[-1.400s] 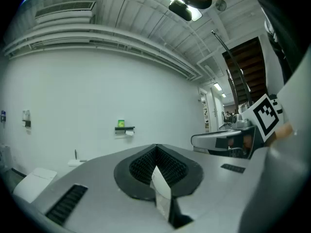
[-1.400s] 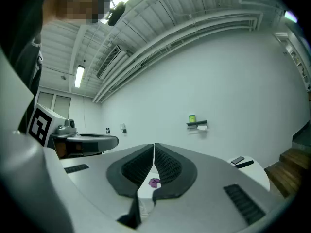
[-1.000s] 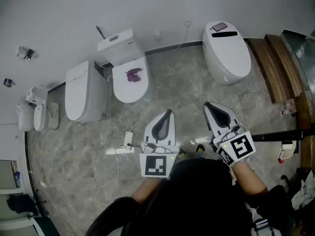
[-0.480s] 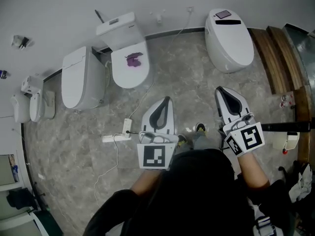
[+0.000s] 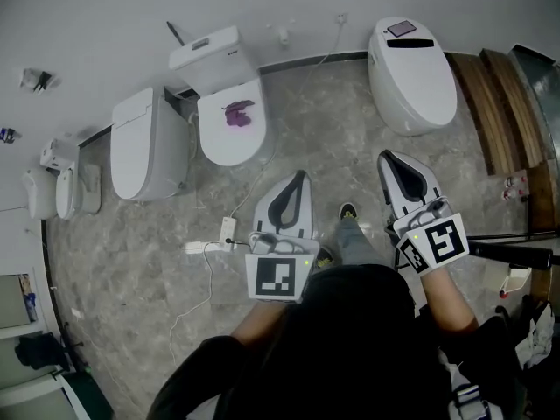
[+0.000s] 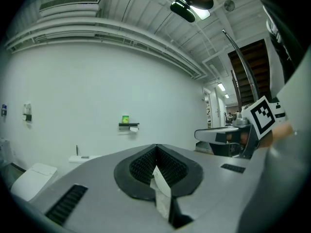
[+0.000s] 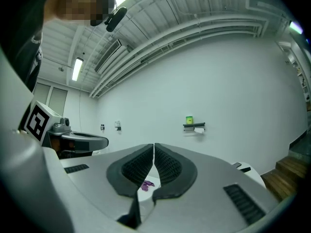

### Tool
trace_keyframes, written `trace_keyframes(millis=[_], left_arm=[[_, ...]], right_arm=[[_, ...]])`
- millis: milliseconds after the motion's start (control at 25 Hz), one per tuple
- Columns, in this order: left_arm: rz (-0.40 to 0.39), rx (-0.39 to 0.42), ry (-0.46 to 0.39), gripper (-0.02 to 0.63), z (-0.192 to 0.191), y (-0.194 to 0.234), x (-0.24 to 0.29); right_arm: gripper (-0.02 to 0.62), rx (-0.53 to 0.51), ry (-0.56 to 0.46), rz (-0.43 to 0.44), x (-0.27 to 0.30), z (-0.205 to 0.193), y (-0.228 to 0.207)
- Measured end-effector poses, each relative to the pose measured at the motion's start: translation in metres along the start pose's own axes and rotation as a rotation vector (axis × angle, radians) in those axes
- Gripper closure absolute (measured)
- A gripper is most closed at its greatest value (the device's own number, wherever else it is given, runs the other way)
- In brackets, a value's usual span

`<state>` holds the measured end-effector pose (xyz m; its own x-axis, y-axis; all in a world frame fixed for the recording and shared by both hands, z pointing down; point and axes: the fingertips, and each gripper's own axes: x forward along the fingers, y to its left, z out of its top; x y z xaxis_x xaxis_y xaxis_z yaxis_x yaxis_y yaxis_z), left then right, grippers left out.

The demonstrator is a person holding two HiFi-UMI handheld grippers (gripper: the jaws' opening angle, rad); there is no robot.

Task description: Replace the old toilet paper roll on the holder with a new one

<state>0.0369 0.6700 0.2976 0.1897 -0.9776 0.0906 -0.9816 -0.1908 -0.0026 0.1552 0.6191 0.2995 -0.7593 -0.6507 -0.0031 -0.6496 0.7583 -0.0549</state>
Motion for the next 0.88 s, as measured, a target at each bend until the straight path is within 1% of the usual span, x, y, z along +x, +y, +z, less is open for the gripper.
trace_keyframes(millis=[120, 360, 480, 720, 880], left_arm=[[0.013, 0.003, 0.003, 0.592, 0.005, 0.006, 0.030], [0.023, 0.047, 0.017, 0.592, 0.010, 0.017, 0.101], [0.029, 0.059, 0.029, 0.592, 0.015, 0.019, 0.133], [0.033, 0.075, 0.058, 0.592, 0.015, 0.014, 0.174], [0.035, 0.089, 0.070, 0.592, 0.012, 0.007, 0.194]], right_arm=[[0.574, 0.016, -0.019, 0.017, 0.026, 0.002, -0.024], [0.574, 0.038, -0.047, 0.043, 0.076, 0.005, -0.078], [0.574, 0.049, -0.061, 0.041, 0.094, 0.008, -0.106], [0.574, 0.074, -0.077, 0.031, 0.110, 0.009, -0.149], [0.574, 0.110, -0.077, 0.019, 0.114, 0.000, -0.172]])
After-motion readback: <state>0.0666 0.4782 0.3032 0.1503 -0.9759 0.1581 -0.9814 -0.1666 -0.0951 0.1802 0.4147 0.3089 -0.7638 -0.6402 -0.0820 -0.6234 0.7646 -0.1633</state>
